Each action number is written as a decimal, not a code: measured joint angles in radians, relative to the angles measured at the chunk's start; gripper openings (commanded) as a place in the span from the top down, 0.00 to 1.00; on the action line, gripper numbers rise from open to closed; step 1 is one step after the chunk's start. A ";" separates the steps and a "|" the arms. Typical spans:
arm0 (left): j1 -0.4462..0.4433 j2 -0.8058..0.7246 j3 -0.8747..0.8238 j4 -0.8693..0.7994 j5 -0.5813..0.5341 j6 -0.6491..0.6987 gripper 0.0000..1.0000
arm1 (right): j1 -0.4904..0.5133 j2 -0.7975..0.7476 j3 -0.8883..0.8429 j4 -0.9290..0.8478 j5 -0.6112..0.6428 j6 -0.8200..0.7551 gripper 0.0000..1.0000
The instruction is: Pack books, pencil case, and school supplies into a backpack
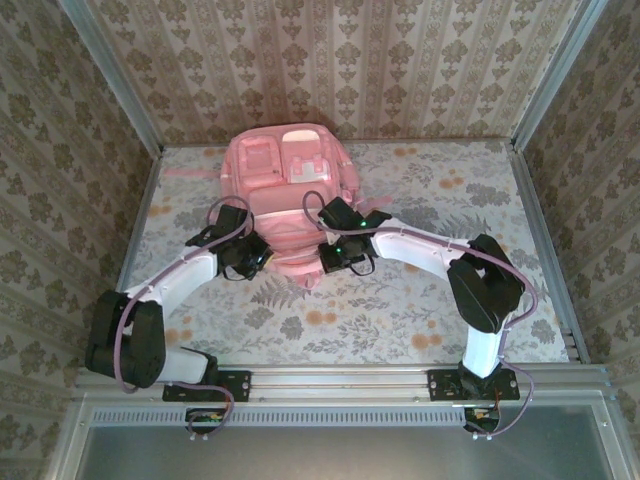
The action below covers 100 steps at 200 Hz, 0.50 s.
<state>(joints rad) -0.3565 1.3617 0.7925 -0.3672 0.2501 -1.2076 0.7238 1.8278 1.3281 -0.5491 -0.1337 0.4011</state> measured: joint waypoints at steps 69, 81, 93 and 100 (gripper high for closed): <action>0.037 -0.055 0.000 -0.034 -0.001 0.039 1.00 | -0.037 0.000 0.027 -0.028 0.000 -0.036 1.00; 0.043 -0.064 0.000 -0.043 0.000 0.047 1.00 | -0.045 0.000 0.027 -0.029 0.000 -0.038 1.00; 0.050 -0.072 0.000 -0.050 0.000 0.056 1.00 | -0.051 0.000 0.029 -0.031 -0.001 -0.042 1.00; 0.053 -0.076 0.000 -0.053 0.000 0.061 1.00 | -0.055 0.000 0.032 -0.031 -0.001 -0.044 1.00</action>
<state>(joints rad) -0.3038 1.2858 0.7925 -0.4202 0.2504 -1.1469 0.6689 1.8282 1.3602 -0.5804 -0.1345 0.3569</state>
